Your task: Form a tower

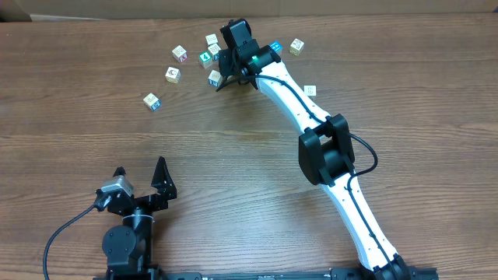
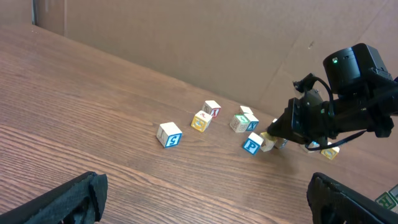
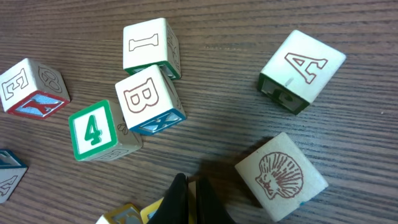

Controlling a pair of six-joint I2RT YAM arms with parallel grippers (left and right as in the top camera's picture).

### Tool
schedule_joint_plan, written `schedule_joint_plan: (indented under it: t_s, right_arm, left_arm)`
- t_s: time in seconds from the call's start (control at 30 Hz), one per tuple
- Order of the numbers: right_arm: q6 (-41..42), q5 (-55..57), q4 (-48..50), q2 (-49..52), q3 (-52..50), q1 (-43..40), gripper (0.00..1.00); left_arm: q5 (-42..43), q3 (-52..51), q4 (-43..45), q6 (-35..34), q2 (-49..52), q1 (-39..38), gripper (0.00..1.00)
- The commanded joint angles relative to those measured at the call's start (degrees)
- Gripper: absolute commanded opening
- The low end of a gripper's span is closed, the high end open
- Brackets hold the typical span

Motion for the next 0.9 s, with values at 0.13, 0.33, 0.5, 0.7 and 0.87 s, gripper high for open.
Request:
schedule_joint_plan:
  t_s: [0.13, 0.33, 0.5, 0.7, 0.87]
  right_arm:
    - [-0.2, -1.1, -2.0, 0.2, 1.0, -0.1, 0.04]
    - [-0.2, -1.1, -8.8, -0.3, 1.0, -0.2, 0.05]
    - [-1.2, -1.1, -16.5, -3.1, 1.2, -0.2, 0.04]
    - [-1.5, -1.1, -27.7, -7.5, 1.2, -0.2, 0.04]
    - [-1.5, -1.0, -32.5, -9.1, 1.2, -0.2, 0.08]
  left_arm:
    - [0.3, -0.2, 0.1, -0.3, -0.4, -0.2, 1.00]
    - [0.3, -0.2, 0.1, -0.3, -0.4, -0.2, 1.00]
    - [0.3, -0.2, 0.1, -0.3, -0.5, -0.2, 0.99]
    - [0.3, -0.2, 0.1, -0.3, -0.4, -0.2, 1.00]
    - [0.3, -0.2, 0.1, -0.3, -0.5, -0.2, 1.00]
